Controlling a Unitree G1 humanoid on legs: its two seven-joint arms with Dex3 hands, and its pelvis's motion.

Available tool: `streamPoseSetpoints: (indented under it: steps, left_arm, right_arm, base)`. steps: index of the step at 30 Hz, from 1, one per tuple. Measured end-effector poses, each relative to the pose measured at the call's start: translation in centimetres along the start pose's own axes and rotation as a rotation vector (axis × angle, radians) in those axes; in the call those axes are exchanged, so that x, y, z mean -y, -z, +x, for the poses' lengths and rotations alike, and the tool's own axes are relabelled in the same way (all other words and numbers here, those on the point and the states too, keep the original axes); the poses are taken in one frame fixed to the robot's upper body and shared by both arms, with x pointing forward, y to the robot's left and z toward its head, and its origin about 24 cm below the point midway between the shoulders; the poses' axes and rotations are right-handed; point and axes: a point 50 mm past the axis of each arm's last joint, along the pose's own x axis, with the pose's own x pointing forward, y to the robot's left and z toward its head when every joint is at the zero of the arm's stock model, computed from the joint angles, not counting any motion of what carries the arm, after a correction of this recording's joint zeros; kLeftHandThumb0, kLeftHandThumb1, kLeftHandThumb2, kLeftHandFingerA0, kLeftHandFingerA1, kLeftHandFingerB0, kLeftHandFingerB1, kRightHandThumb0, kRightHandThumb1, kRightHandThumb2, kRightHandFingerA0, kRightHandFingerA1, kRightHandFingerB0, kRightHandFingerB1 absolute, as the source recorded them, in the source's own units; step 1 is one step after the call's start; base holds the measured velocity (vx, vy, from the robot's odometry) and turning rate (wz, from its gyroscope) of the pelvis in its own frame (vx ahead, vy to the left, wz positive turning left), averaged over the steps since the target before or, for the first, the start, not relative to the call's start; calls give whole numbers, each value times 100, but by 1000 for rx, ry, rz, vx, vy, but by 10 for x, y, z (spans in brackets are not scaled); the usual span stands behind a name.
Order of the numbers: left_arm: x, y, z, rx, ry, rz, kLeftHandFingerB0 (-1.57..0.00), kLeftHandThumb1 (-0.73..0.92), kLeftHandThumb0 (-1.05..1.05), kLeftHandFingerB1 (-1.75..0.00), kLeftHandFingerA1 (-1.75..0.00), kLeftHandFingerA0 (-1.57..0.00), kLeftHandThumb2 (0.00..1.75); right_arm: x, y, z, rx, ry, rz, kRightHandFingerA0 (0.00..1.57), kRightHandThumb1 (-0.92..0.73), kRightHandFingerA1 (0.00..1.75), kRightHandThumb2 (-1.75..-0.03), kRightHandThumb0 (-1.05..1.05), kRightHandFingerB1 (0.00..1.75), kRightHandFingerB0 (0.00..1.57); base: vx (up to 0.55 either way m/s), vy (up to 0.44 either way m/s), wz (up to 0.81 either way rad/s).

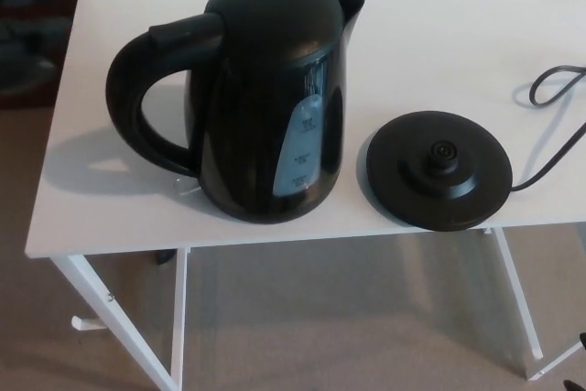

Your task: The robot walk towards a table in front and uses its left hand to pick up the pot from the base and places it on the table

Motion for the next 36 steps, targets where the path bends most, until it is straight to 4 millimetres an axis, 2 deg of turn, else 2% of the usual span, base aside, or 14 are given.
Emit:
streamPoseSetpoints:
  steps: [4,5,6,7,11,12,16,18,21,22,25,26,27,36]
  left_arm:
    - [-19,28,-35,-20,-108,-74,0,52,-87,0,0,0,57]
    - [-20,34,-39,-29,-120,-88,0,52,-80,0,0,0,57]
    - [-22,50,-50,-54,-152,-124,0,52,-80,0,0,0,57]
    - [-22,66,-62,-79,-181,-160,0,47,-76,0,-5,0,80]
    - [-14,104,-84,-121,-241,-250,0,49,-73,0,-2,0,77]
    - [-3,130,-96,-143,-277,-319,0,49,-73,0,-2,0,77]
    - [30,179,-121,-170,-372,-470,0,49,-73,0,-2,0,77]
    - [42,195,-133,-173,-426,-516,0,64,-82,-1,-2,0,89]
    - [56,207,-141,-184,-486,-538,0,64,-82,-1,-2,0,89]
    - [63,213,-144,-200,-505,-556,0,67,-65,-16,-21,0,85]
    - [91,241,-140,-295,-519,-647,-3,85,-59,-17,-22,-3,69]
    - [105,253,-137,-346,-511,-687,-4,83,-55,-17,-23,-5,69]
    - [111,258,-135,-369,-506,-702,-1,62,-59,-27,-31,0,94]
    - [183,312,-133,-760,-397,-701,-1,63,-70,-23,-22,-1,93]
  right_arm:
    - [0,5,-3,-17,-3,-3,52,-44,52,-77,-55,49,40]
    - [0,6,-3,-19,-3,-3,59,-54,40,-57,-50,38,45]
    - [-1,7,-4,-23,-4,-4,59,-54,40,-57,-50,38,45]
    - [-1,9,-5,-28,-6,-6,50,-45,51,-76,-53,49,39]
    - [-2,14,-8,-47,-12,-9,49,-46,51,-75,-51,47,37]
    - [-3,18,-10,-62,-15,-10,49,-46,51,-75,-51,47,37]
    - [-4,31,-16,-106,-25,-15,49,-46,51,-75,-51,47,37]
    - [-5,36,-19,-125,-29,-17,49,-46,51,-76,-51,48,37]
    - [-6,40,-21,-132,-34,-20,49,-46,51,-76,-51,48,37]
    - [-6,41,-23,-136,-36,-22,47,-45,51,-77,-54,48,35]
    - [-8,48,-27,-155,-42,-25,46,-44,50,-76,-54,47,35]
    - [-8,50,-29,-161,-43,-26,45,-44,50,-76,-53,47,34]
    - [-8,51,-30,-164,-44,-26,44,-45,50,-76,-54,47,33]
    - [-9,54,-33,-170,-47,-27,44,-45,51,-78,-57,48,33]
  base:
    - [0,0,0]
    - [0,0,0]
    - [0,0,0]
    - [0,0,0]
    - [0,0,0]
    - [0,0,0]
    - [0,0,0]
    - [0,0,0]
    - [0,0,0]
    - [0,0,0]
    - [0,0,0]
    - [0,0,0]
    - [0,0,0]
    - [0,0,0]
